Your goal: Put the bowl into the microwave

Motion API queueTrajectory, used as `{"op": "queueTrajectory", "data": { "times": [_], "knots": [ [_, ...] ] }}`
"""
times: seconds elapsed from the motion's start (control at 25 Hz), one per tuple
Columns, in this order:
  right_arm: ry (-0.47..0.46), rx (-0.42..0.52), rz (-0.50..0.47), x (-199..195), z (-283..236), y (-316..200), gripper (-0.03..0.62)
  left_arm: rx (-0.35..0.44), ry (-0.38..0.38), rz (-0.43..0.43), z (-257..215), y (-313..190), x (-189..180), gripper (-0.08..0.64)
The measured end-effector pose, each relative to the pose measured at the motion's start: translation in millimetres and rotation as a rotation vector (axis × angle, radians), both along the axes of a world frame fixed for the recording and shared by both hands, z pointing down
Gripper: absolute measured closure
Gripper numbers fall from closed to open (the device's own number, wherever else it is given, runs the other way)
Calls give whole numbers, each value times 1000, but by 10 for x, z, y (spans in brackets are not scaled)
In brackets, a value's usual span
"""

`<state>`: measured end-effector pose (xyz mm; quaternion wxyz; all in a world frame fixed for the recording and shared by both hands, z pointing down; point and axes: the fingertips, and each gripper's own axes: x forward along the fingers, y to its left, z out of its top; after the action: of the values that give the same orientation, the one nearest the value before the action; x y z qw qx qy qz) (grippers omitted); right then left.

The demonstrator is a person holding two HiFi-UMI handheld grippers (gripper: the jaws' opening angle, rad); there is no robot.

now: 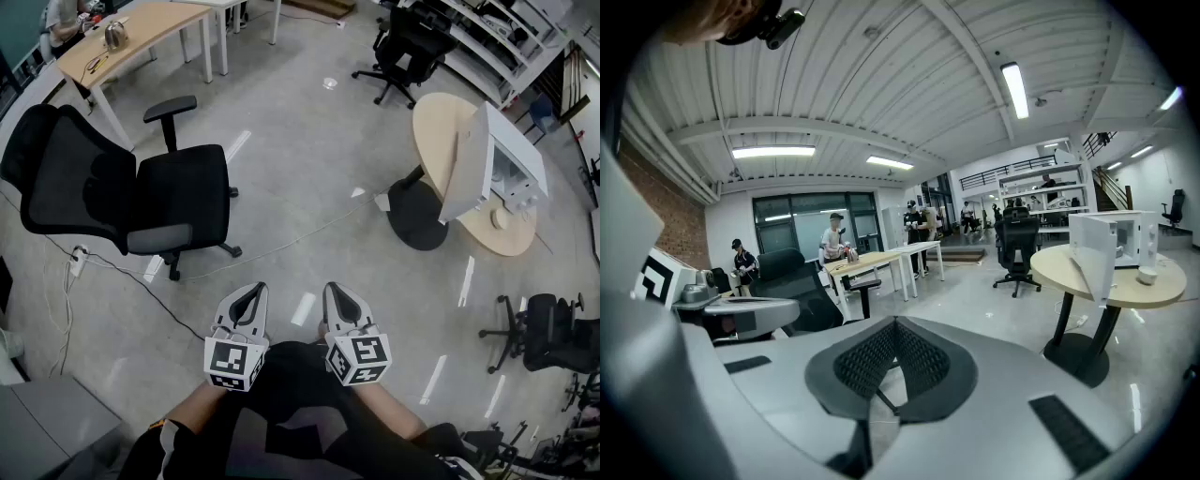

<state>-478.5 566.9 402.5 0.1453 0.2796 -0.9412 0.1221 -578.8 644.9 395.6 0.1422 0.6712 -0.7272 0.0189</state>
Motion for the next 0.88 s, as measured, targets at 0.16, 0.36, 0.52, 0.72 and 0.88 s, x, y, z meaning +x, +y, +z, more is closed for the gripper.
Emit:
{"op": "queueTrajectory", "data": {
  "times": [0.16,0.36,0.52,0.72,0.88],
  "knots": [
    [6,8,27,172,0,-46,577,11,1,18,-16,-76,121,514],
    [12,1,78,432,31,-144,577,12,6,60,-18,-225,331,514],
    [20,-19,121,648,82,-225,577,-4,15,103,14,-344,525,514],
    [19,-36,165,917,141,-397,577,-8,5,147,23,-562,785,514],
    [13,-35,187,1131,134,-574,577,-15,-3,169,6,-773,972,514]
  ]
}}
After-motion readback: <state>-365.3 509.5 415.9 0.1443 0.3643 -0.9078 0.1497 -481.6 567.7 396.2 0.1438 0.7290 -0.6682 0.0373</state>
